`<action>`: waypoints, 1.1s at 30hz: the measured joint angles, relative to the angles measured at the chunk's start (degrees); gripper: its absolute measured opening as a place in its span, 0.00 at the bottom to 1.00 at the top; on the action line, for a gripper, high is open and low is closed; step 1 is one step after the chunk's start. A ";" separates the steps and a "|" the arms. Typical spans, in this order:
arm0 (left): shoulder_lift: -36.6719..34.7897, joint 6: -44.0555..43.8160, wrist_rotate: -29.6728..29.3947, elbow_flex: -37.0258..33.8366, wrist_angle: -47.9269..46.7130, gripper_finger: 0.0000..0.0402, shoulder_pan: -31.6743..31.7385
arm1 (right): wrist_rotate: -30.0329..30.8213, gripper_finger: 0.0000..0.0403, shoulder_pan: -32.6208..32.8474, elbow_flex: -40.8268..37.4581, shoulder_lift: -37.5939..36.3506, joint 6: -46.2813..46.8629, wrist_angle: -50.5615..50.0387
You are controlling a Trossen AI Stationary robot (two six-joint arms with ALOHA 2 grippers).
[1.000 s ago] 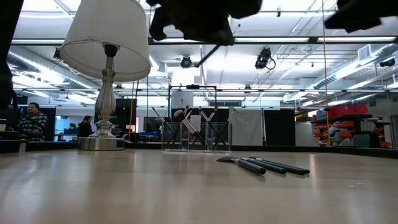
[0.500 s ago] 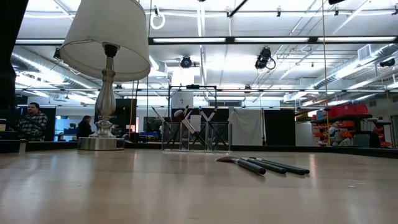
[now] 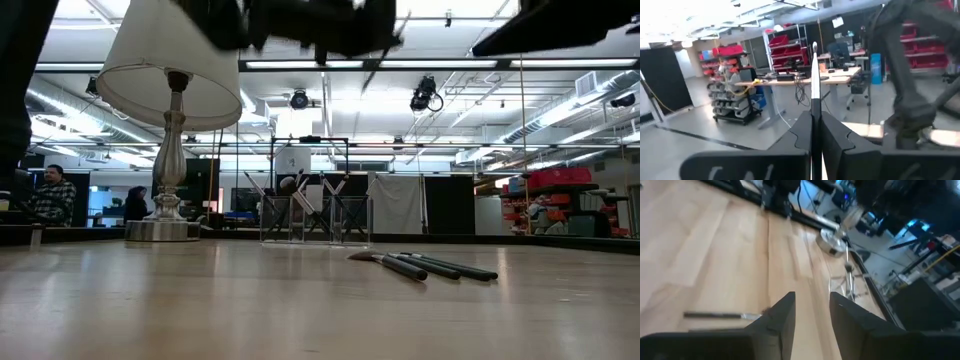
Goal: Put items in baskets/containers
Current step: Put the black eyeliner brush into the transparent organizer
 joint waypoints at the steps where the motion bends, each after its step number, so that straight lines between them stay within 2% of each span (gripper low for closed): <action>1: 0.63 -1.03 0.89 -3.12 4.79 0.05 1.11 | -0.04 0.31 -0.27 0.00 0.00 0.51 -1.07; 6: 6.42 -6.34 10.64 -14.41 32.96 0.05 5.80 | -0.31 0.28 -1.94 0.00 0.00 1.43 -1.43; 10: 14.19 -8.97 13.00 -15.86 41.80 0.05 7.23 | -0.55 0.25 -5.23 0.00 0.00 1.21 0.50; 14: 19.49 -8.97 12.95 -13.34 42.58 0.05 6.95 | -4.43 0.23 -10.02 0.00 0.00 -0.21 2.24; 18: 20.68 -6.61 12.62 -10.36 42.83 0.05 6.13 | -9.70 0.23 -14.04 0.00 -0.54 -3.09 5.29; 24: 20.71 -3.54 7.32 -10.31 42.82 0.05 4.25 | -16.41 0.23 -18.11 0.00 -8.03 -7.29 10.50; 29: 20.75 0.06 5.22 -10.42 42.80 0.05 4.61 | -24.33 0.23 -21.68 0.02 -14.70 -5.59 10.78; 33: 20.75 -1.17 4.76 -10.39 40.10 0.05 6.91 | -30.07 0.23 -23.05 0.02 -15.48 -2.53 10.60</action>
